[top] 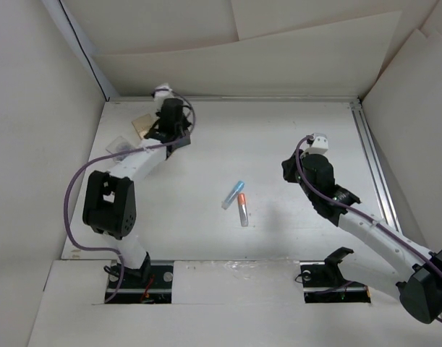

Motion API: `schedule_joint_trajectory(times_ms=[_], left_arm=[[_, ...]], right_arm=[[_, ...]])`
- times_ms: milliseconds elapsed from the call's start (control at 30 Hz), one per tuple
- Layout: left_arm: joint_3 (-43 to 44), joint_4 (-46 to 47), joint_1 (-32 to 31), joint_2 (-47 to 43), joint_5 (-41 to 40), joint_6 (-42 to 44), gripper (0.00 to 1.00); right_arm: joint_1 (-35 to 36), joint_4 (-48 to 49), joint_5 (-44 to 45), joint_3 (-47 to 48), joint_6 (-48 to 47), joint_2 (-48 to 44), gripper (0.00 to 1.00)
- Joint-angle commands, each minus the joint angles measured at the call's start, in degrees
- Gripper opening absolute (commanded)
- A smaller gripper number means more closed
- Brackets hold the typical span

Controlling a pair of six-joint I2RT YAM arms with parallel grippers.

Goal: Sort the stationery into containers
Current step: Place the stationery in the storage box, then pick up the stationery from the center of the board.

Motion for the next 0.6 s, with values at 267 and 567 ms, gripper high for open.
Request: schedule_joint_trajectory(times_ms=[267, 567], left_arm=[[-14.80, 3.79, -26.46, -5.85, 10.14, 1.89, 0.20], [-22.11, 2.28, -30.69, -7.44, 13.38, 1.89, 0.38]], right_arm=[[0.93, 2.37, 1.67, 2.11, -0.22, -0.67, 0.11], [0.93, 2.37, 1.67, 2.11, -0.22, -0.68, 0.27]])
